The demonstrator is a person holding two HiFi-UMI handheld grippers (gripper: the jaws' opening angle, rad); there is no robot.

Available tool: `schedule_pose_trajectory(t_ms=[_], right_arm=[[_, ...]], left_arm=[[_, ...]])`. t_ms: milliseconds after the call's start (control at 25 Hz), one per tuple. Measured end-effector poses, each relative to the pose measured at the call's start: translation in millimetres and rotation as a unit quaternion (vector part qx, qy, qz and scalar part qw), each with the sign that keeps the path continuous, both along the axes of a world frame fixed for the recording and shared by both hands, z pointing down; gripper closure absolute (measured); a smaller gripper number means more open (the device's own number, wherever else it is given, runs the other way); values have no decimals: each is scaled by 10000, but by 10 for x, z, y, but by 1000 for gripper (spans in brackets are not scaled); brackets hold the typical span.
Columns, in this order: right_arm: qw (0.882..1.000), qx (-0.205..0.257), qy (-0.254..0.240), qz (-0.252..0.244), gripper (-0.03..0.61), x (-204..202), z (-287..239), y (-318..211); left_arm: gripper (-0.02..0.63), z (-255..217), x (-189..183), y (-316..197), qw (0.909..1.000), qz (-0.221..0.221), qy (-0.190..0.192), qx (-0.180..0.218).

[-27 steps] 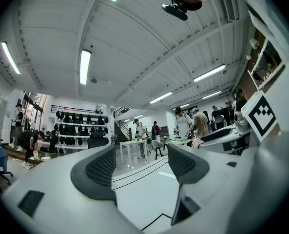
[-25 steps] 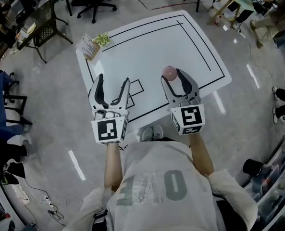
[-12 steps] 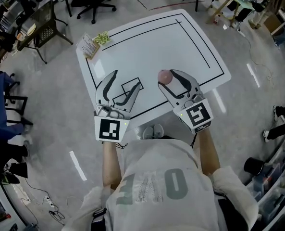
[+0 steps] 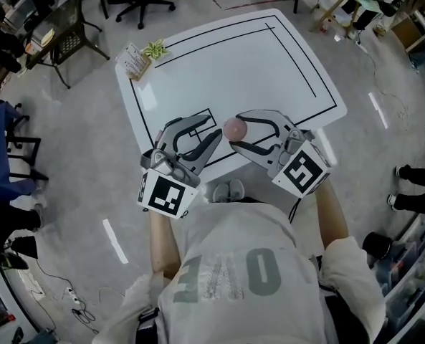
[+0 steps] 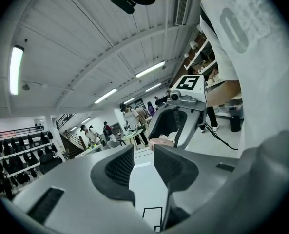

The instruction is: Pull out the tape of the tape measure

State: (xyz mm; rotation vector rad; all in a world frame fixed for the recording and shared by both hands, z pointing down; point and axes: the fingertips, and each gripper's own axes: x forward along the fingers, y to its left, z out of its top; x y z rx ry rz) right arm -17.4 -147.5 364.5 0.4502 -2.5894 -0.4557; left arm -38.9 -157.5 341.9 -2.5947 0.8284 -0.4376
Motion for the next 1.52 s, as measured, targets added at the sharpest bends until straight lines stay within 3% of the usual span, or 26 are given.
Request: schedule_pose_trajectory(t_ms=[200,400,560,760,1000,1160,1240,1400,1520], right_arm=[[9993,-55,209,-305,350,-72,7,90],[9974,-32,484,-527,350,-108,58,154],[9937,33,869,-708,350,-116,106,228],[9889,26,1168,-913,350,-127,184,328],[9916,-46,1078,-719,350,-104,206,294],[9844,22,1412,-1053,350,-52,218,370],[9753,63,1713,-1395,350,-12,235,460],[9499,7,2262,-2159,350,56,281,712],[9340,-51,2516,-2534,350,74,327,827]], left_arm=[[507,115,21,61,9981,134,-598,-37],[518,155,13,142,9968,386,-636,-278],[520,237,24,210,9927,606,-945,-433],[578,264,61,221,9930,638,-880,-454],[577,373,74,246,9886,795,-1013,-780],[575,351,117,267,9882,912,-824,-918],[575,371,154,356,9813,1236,-755,-1264],[575,456,225,630,9530,2073,-792,-2061],[577,497,257,764,9386,2425,-924,-2272]])
